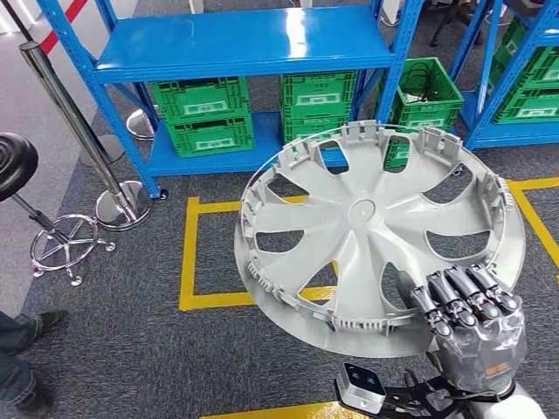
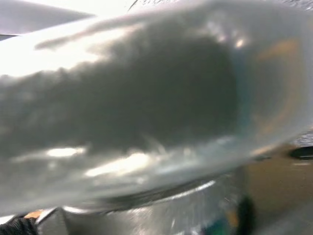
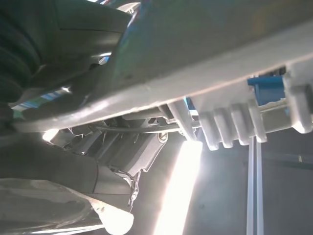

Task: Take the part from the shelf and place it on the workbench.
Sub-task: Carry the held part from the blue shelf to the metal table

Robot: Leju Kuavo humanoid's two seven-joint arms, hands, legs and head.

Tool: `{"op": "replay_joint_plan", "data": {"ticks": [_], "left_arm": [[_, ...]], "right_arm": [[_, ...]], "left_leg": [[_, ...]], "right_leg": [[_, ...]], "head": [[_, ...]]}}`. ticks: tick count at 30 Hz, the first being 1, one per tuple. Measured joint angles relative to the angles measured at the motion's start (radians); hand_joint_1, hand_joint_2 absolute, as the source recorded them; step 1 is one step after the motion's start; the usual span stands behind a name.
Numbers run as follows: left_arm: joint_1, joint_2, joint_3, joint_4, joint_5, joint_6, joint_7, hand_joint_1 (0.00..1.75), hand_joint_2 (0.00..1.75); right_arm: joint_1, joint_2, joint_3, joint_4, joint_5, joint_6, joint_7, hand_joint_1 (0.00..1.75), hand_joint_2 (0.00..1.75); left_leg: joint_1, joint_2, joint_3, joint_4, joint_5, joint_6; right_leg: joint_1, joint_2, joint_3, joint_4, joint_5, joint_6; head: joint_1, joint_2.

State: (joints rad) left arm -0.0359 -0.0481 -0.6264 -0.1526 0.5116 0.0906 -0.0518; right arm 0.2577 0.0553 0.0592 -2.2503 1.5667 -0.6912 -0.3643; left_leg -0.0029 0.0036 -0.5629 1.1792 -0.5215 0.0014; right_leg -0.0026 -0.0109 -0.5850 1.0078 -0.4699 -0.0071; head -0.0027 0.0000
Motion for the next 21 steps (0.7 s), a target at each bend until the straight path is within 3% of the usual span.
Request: {"op": "replay_joint_plan", "data": {"ticks": [2,3,5,6,8,10,11,12,13,15,17,21], "left_arm": [[-0.003,0.002,0.0,0.0,0.0,0.0,0.0,0.0,0.0],[-0.004,0.003,0.0,0.0,0.0,0.001,0.0,0.0,0.0],[-0.005,0.002,0.0,0.0,-0.002,0.002,0.0,0.0,0.0],[-0.005,0.001,0.0,0.0,-0.004,0.003,-0.001,0.0,0.0],[-0.004,0.0,0.0,0.0,-0.007,0.008,-0.001,0.0,0.0],[-0.004,-0.001,0.0,0.0,-0.009,0.011,-0.002,0.0,0.0],[-0.004,-0.002,-0.001,0.0,-0.01,0.011,-0.002,0.0,0.0],[-0.004,-0.002,-0.001,0.0,-0.01,0.011,-0.003,0.0,0.0],[-0.003,-0.003,-0.001,0.0,-0.01,0.011,-0.004,0.0,0.0],[-0.003,-0.005,-0.001,0.0,-0.011,0.011,-0.005,0.0,0.0],[-0.004,-0.005,-0.001,0.0,-0.011,0.011,-0.005,0.0,0.0],[-0.001,-0.003,-0.001,0.0,-0.011,0.012,-0.005,0.0,0.0]], "right_arm": [[-0.001,0.0,-0.001,0.0,0.0,0.0,0.0,1.75,1.75],[-0.002,0.0,-0.001,0.0,0.0,0.0,0.0,1.75,1.75],[-0.002,0.0,-0.001,0.0,0.0,0.0,0.0,1.75,1.75],[-0.002,0.0,-0.001,0.0,0.0,0.0,0.0,1.75,1.75],[-0.001,0.0,-0.001,0.0,0.0,0.0,0.0,1.75,1.75],[-0.001,0.0,-0.001,0.0,0.0,0.0,0.0,1.75,1.75],[0.0,0.0,-0.001,0.0,0.0,0.0,-0.001,1.75,1.75],[0.001,0.0,-0.001,0.0,0.0,0.0,-0.001,1.75,1.75],[0.002,0.0,-0.001,0.0,0.0,0.0,-0.002,1.75,1.75],[0.002,0.0,-0.001,0.0,0.0,0.0,-0.002,1.75,1.75],[0.002,0.0,-0.001,0.0,0.0,0.0,-0.001,1.75,1.75],[0.004,0.0,-0.001,0.0,0.0,0.0,0.002,1.75,1.75]], "left_leg": [[-0.005,-0.003,0.09,-0.142,-0.016,0.014],[-0.009,-0.003,0.11,-0.182,-0.028,0.018],[-0.011,-0.002,0.108,-0.206,-0.021,0.024],[-0.01,0.0,0.101,-0.21,-0.01,0.029],[-0.006,0.004,0.082,-0.217,0.014,0.039],[-0.006,0.006,0.056,-0.215,0.033,0.042],[-0.006,0.006,0.042,-0.214,0.043,0.041],[-0.006,0.007,0.029,-0.211,0.052,0.04],[-0.005,0.007,0.016,-0.207,0.06,0.037],[-0.003,0.007,-0.004,-0.194,0.07,0.029],[-0.005,0.007,-0.018,-0.177,0.075,0.02],[-0.004,0.005,-0.03,-0.164,0.08,-0.002]], "right_leg": [[0.002,0.0,-0.021,0.007,0.016,0.007],[0.001,-0.001,-0.027,0.008,0.025,0.013],[-0.004,-0.002,-0.034,0.006,0.038,0.027],[-0.005,0.0,-0.042,0.013,0.031,0.033],[-0.008,0.005,-0.069,0.076,-0.028,0.042],[-0.01,0.007,-0.105,0.197,-0.114,0.05],[-0.011,0.007,-0.113,0.248,-0.142,0.053],[-0.012,0.007,-0.104,0.266,-0.152,0.056],[-0.013,0.007,-0.075,0.245,-0.144,0.058],[-0.017,0.007,0.027,0.107,-0.104,0.061],[-0.016,0.01,0.094,-0.002,-0.085,0.055],[-0.013,0.01,0.093,-0.016,-0.074,0.027]], "head": [[0.001,0.0],[0.001,0.0],[0.0,0.0],[0.0,0.0],[0.005,0.0],[0.011,0.0],[0.012,0.0],[0.012,0.0],[0.012,0.0],[0.012,0.0],[0.014,0.0],[0.013,0.0]]}}
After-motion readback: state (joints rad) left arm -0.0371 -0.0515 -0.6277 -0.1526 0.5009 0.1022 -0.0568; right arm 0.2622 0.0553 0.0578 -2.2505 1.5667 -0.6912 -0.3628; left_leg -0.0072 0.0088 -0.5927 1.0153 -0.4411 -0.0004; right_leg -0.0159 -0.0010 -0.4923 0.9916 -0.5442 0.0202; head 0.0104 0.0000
